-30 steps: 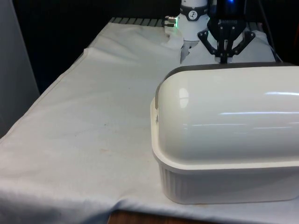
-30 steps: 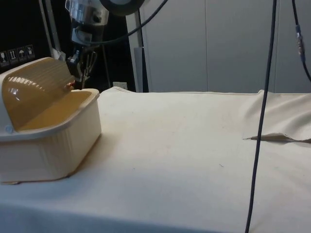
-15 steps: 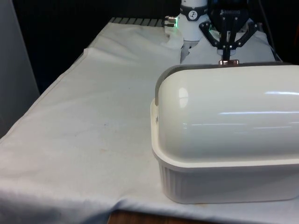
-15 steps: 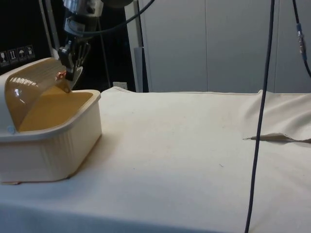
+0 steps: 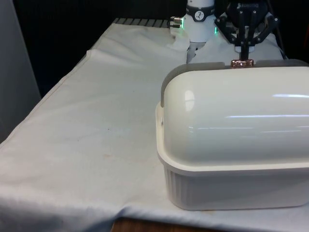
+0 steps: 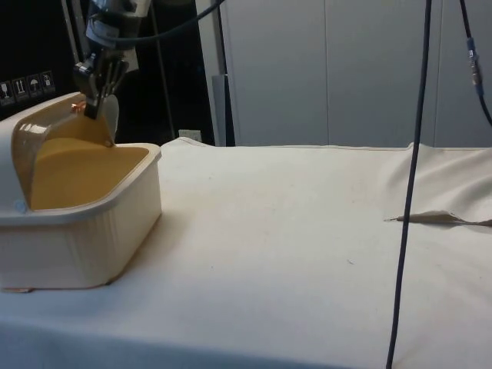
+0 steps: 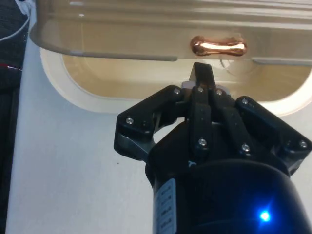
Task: Open the lid, then close it.
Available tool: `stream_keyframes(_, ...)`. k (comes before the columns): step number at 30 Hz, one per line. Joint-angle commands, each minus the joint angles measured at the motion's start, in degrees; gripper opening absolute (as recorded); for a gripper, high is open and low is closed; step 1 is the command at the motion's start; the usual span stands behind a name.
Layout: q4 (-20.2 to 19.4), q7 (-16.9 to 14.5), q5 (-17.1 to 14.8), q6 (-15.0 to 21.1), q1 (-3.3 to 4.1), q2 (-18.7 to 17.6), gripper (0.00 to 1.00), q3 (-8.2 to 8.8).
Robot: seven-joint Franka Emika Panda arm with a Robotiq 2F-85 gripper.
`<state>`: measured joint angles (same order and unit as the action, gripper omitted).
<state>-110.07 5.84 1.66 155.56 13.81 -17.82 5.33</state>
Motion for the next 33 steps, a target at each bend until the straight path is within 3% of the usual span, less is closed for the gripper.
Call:
stream_keyframes(1,0.34,0.11,-0.52,0.69,0.00,-0.40,0.00,-0.40)
stream_keyframes(5,0.69,0.29,-0.06,0.40,0.00,-0.52,0.00,-0.46)
stream_keyframes(12,2.86,-1.43,-1.78,1.60,-0.63,-2.06,0.00,-1.89)
stream_keyframes(13,3.44,-1.78,-1.89,1.55,-0.63,-2.41,0.00,-1.95)
stream_keyframes(14,3.27,-0.57,-0.46,1.03,-0.06,-2.18,0.00,-0.86)
stream_keyframes(15,3.67,-1.89,-1.89,1.55,-0.63,-2.58,0.00,-1.95)
stream_keyframes(16,3.95,-2.01,-1.89,1.55,-0.69,-2.75,0.00,-2.01)
stream_keyframes(23,6.13,-2.01,-1.43,1.32,-0.63,-4.13,0.00,-1.66)
stream_keyframes(24,5.79,-1.15,-0.52,1.03,-0.11,-3.90,0.00,-0.92)
stream_keyframes(25,6.36,-1.95,-1.38,1.32,-0.57,-4.24,0.00,-1.60)
stream_keyframes(33,6.82,-1.55,-0.52,0.97,-0.17,-3.90,0.00,-0.92)
